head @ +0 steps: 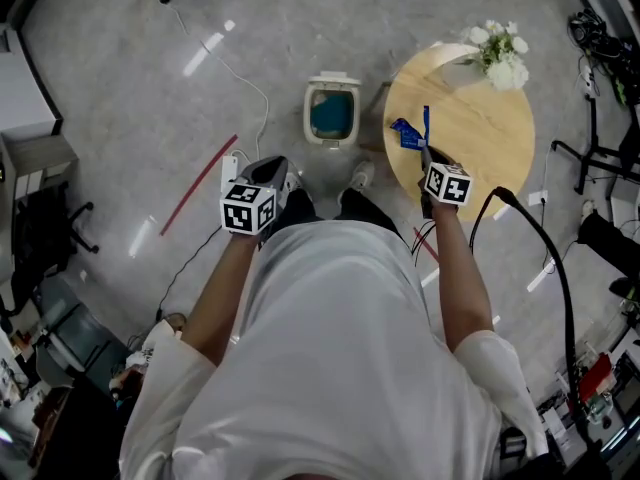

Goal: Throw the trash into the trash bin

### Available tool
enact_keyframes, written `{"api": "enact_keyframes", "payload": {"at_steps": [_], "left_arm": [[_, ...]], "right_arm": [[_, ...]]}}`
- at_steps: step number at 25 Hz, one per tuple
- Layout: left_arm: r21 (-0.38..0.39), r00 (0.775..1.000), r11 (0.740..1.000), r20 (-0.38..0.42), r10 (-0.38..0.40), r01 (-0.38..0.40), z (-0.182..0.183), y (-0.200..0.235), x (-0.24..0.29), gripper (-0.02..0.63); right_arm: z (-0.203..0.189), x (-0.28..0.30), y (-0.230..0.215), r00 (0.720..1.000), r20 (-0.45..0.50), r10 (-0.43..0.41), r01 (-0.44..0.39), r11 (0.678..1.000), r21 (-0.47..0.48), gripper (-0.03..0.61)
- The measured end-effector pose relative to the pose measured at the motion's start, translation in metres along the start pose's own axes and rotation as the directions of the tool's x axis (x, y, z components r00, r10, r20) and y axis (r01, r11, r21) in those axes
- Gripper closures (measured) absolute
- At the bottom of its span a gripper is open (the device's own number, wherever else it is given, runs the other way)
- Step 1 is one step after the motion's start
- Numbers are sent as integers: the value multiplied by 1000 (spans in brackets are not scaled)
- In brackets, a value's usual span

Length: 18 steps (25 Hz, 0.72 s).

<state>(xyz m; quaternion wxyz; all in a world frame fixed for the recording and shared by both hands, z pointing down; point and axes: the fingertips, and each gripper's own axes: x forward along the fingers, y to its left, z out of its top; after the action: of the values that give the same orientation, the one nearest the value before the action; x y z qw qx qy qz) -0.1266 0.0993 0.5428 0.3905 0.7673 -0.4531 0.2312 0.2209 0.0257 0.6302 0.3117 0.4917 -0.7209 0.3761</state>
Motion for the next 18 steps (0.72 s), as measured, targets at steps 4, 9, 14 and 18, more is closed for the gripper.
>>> {"api": "enact_keyframes", "payload": {"at_steps": [4, 9, 14, 18], "left_arm": [[-16, 1000, 1000, 6, 7, -7, -1, 10, -5, 610], [-37, 1000, 999, 16, 25, -24, -4, 23, -13, 609], [-57, 999, 998, 14, 42, -41, -9, 35, -21, 611], [-72, 998, 996, 12, 57, -56, -13, 44, -26, 611]], "right_arm": [[6, 10, 23, 1000, -11, 26, -26, 999, -34, 575], [10, 22, 47, 998, -29, 55, -56, 996, -71, 575], [13, 34, 68, 996, -43, 80, -84, 992, -95, 575], [13, 46, 84, 993, -58, 100, -105, 989, -105, 575]]}}
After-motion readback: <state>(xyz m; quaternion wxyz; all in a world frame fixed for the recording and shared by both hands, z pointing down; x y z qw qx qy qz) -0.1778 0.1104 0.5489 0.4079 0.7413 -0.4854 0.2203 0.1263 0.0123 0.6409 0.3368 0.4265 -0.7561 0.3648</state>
